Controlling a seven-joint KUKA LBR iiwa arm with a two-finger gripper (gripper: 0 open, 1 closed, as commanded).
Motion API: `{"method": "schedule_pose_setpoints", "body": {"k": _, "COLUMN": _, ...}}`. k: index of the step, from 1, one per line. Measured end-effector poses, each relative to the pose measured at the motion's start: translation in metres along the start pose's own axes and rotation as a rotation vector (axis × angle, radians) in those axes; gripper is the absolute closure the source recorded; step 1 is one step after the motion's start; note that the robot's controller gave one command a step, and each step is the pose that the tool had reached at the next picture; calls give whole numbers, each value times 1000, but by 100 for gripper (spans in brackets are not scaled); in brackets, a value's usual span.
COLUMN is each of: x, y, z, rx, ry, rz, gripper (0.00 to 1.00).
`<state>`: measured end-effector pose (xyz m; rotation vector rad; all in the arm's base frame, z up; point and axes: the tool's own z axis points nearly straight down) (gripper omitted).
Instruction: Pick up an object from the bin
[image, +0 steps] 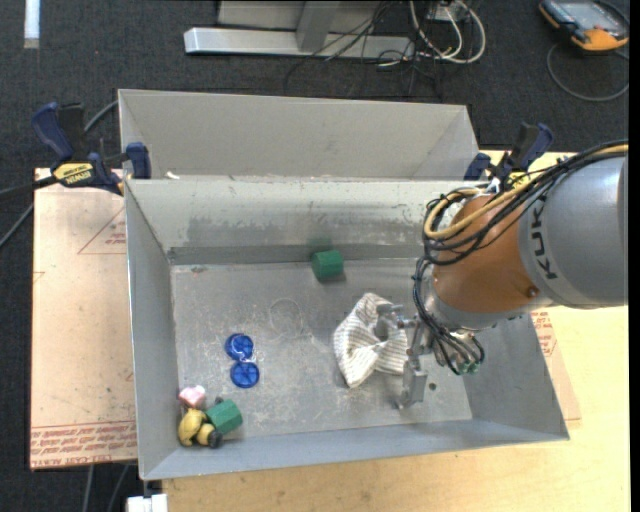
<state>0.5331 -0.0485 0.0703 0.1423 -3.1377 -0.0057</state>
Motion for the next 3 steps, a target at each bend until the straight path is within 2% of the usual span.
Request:
{"method": "schedule_pose_setpoints", "body": {"k": 1, "x": -26, "y": -4, "z": -1, "rx": 7, "ry": -13, "rz": -550, "gripper": 100}}
{"method": "schedule_pose_setpoints", "body": {"k": 2, "x": -26, "y": -4, "z": -1, "rx": 7, "ry": -13, "rz": -551, "gripper": 100}}
{"method": "schedule_pose_setpoints", "body": {"k": 3, "x": -18, "y": -6, "z": -133, "rx": 6, "ry": -16, "rz": -544, "gripper": 100}}
